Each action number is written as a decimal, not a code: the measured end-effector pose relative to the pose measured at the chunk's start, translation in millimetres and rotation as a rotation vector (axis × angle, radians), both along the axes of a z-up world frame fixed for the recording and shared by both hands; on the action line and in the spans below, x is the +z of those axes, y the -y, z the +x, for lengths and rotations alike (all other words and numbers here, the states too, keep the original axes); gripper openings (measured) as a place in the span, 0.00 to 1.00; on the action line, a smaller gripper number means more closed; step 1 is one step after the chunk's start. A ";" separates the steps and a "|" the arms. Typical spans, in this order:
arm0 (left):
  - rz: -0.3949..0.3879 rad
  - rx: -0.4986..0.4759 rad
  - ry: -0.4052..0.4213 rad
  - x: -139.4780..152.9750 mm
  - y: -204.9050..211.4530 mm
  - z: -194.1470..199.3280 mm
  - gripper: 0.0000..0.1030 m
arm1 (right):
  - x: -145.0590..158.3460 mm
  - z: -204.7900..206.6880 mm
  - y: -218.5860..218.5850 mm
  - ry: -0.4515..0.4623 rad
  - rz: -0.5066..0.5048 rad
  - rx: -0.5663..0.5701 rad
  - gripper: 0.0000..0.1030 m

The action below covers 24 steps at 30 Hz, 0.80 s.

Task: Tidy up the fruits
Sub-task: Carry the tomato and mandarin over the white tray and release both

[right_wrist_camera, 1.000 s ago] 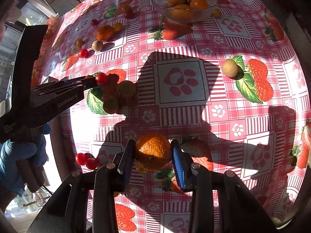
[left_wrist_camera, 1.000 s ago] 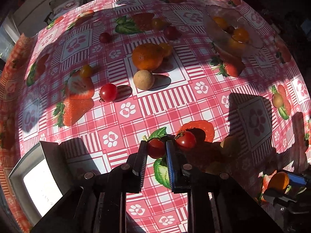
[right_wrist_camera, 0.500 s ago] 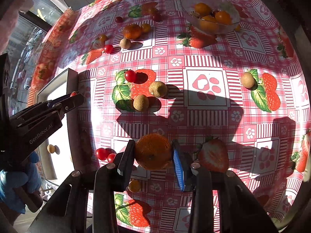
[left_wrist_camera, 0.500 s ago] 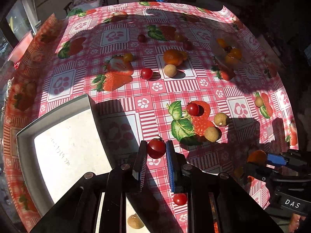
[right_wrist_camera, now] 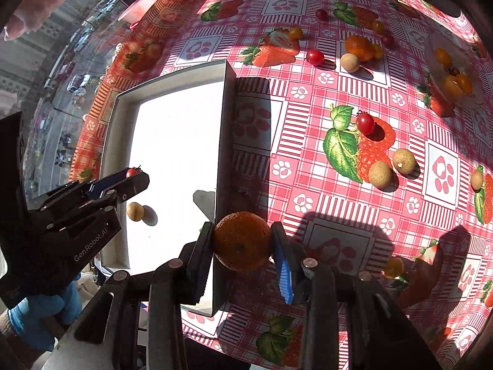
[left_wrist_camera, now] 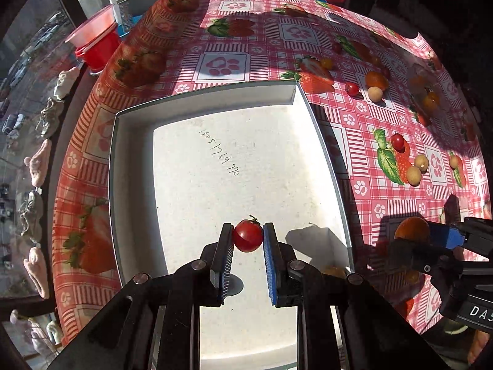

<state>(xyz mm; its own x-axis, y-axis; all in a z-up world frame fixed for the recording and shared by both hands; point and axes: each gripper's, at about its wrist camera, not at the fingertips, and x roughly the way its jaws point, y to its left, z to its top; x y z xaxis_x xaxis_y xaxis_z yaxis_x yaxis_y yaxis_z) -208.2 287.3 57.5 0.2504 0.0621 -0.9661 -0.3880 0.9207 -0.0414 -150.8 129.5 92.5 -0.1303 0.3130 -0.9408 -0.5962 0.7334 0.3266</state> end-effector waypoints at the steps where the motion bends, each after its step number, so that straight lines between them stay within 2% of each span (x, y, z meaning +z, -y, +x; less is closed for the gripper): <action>1: 0.001 0.010 -0.008 -3.2 -5.0 -3.5 0.20 | -1.2 -4.1 -8.3 -0.005 0.004 0.013 0.39; 8: 0.028 0.042 -0.061 -24.9 -26.4 -16.1 0.20 | -23.6 -25.7 -55.9 -0.036 -0.022 0.081 0.39; 13: 0.007 0.034 -0.108 -39.0 -31.1 -15.7 0.22 | -41.6 -28.6 -70.8 -0.045 -0.064 0.101 0.39; 14: 0.001 0.034 -0.116 -41.5 -31.7 -16.0 0.36 | -44.1 -28.9 -72.2 -0.045 -0.071 0.104 0.40; 15: 0.014 0.045 -0.118 -42.5 -32.6 -17.4 0.57 | -45.8 -29.9 -73.3 -0.047 -0.071 0.108 0.40; 17: 0.051 0.070 -0.101 -40.9 -36.4 -22.3 0.69 | -47.1 -30.0 -75.0 -0.045 -0.074 0.111 0.40; 21: -0.009 0.080 -0.098 -44.7 -43.3 -27.3 0.70 | -49.2 -28.3 -77.9 -0.054 -0.073 0.106 0.41; 23: -0.021 0.080 -0.116 -48.9 -46.1 -28.1 0.70 | -46.7 -26.4 -78.5 -0.057 -0.063 0.099 0.45; 24: -0.031 0.084 -0.129 -50.9 -47.8 -27.3 0.70 | -44.7 -24.6 -79.2 -0.056 -0.058 0.093 0.51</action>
<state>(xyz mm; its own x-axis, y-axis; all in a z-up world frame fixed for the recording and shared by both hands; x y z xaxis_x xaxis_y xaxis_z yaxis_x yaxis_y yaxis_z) -235.5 335.0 6.7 0.1189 0.0476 -0.9918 -0.4675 0.8839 -0.0136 -175.5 208.7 47.8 -0.2088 0.2424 -0.9474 -0.6449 0.6941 0.3197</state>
